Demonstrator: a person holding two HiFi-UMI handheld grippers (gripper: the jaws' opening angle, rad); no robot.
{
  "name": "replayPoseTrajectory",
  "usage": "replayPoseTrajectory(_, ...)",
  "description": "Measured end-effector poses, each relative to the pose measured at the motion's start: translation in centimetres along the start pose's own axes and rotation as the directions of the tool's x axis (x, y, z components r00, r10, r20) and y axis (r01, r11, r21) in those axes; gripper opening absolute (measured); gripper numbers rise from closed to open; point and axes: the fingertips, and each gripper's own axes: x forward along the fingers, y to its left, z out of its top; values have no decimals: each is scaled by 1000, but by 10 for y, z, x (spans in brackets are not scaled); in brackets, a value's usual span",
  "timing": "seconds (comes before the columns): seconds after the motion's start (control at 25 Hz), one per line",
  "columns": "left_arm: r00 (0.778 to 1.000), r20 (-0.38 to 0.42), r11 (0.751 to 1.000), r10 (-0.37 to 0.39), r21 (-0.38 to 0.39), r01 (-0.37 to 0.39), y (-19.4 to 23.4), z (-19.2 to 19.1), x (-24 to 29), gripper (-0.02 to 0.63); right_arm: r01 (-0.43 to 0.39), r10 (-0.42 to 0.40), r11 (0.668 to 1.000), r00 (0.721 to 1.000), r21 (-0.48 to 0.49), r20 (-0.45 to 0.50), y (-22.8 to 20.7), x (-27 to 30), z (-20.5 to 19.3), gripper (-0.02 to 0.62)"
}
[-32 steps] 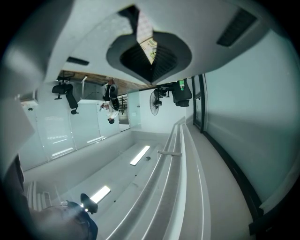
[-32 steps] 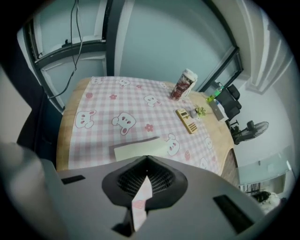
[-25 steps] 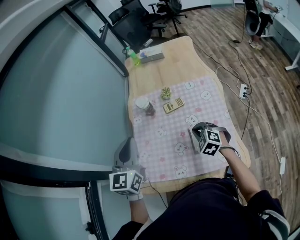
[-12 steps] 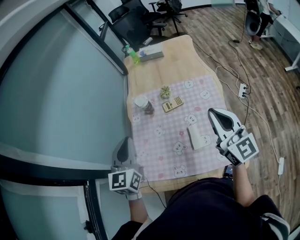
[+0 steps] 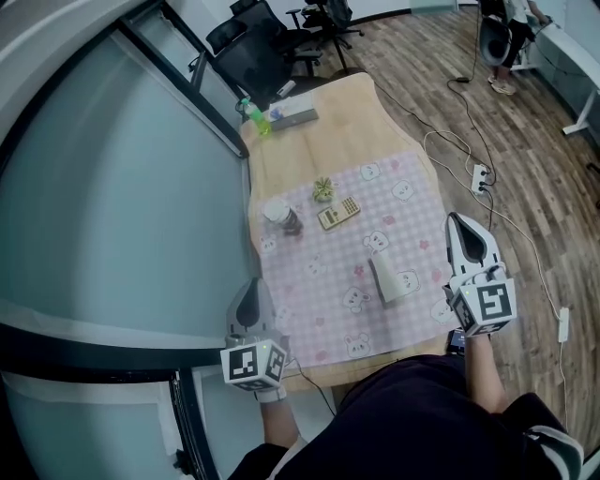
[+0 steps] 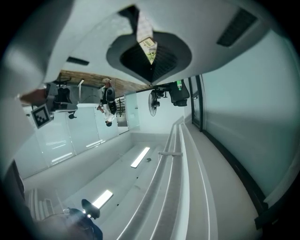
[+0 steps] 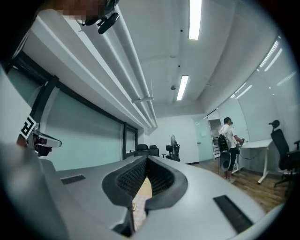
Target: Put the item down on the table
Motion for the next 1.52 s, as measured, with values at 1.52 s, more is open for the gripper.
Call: replayPoseTrajectory(1.52,1000,-28,1000,-9,7,9,-3,-5,-2,0,-155,153,986,988,-55,-32,32,7,-2,14)
